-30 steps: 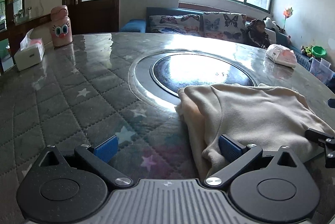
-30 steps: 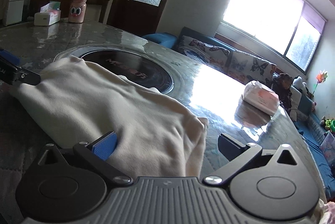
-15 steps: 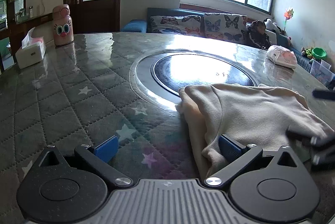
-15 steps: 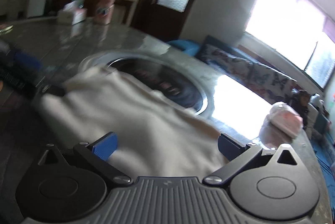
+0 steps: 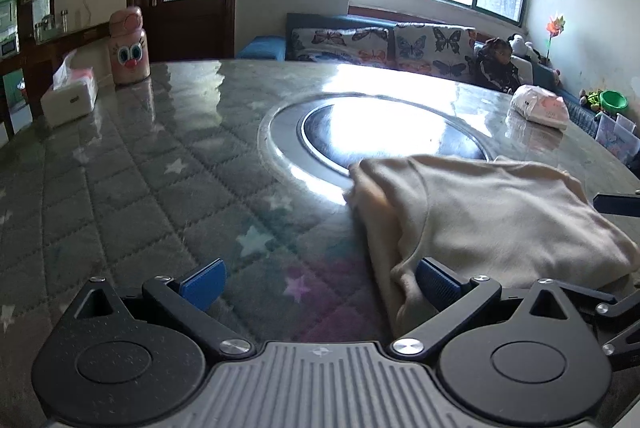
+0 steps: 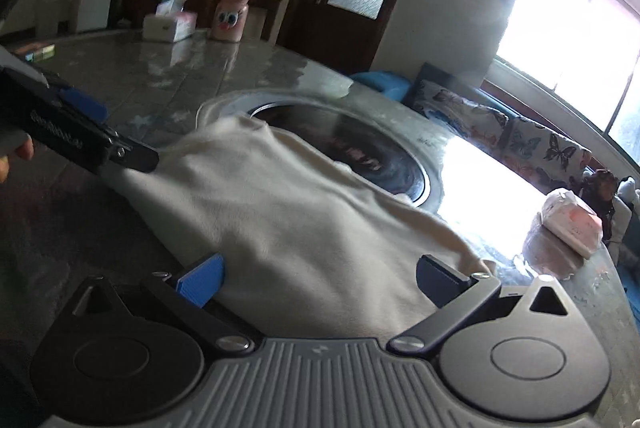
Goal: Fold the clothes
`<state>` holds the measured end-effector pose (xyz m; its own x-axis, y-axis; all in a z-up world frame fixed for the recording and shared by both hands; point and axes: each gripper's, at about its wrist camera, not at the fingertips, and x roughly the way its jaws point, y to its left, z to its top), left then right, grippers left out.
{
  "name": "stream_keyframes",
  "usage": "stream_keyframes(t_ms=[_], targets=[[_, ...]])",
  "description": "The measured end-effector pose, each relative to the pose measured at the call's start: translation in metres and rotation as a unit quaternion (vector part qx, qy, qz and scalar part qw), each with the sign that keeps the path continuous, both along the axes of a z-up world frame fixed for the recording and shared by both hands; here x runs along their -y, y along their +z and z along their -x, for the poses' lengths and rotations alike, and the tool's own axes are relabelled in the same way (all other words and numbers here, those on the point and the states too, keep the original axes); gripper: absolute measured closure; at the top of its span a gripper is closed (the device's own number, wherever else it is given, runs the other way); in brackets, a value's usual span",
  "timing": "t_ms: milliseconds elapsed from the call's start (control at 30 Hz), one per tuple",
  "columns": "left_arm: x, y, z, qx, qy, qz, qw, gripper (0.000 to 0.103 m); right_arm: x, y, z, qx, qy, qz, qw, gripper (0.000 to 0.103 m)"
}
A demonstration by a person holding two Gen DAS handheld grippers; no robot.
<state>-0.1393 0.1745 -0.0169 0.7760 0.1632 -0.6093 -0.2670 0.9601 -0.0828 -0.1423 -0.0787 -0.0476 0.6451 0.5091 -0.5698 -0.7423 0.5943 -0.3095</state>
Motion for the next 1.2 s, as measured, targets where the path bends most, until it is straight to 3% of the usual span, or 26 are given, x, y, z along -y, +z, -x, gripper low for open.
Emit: stream_keyframes(t_ms=[233, 633, 1200], targets=[[-0.004, 0.005, 0.002, -0.009, 0.003, 0.015, 0.9998, 0.0, -0.007, 0.024, 0.001, -0.001, 0.022, -0.015, 1.0, 0.0], [-0.011, 0.008, 0.003, -0.025, 0.013, 0.043, 0.9986, 0.0, -0.029, 0.022, 0.014, -0.034, 0.069, -0.004, 0.997, 0.0], [-0.02, 0.016, -0.001, -0.042, 0.055, 0.021, 0.9974, 0.0, -0.056, 0.019, 0.03, -0.039, 0.119, 0.017, 0.992, 0.005]])
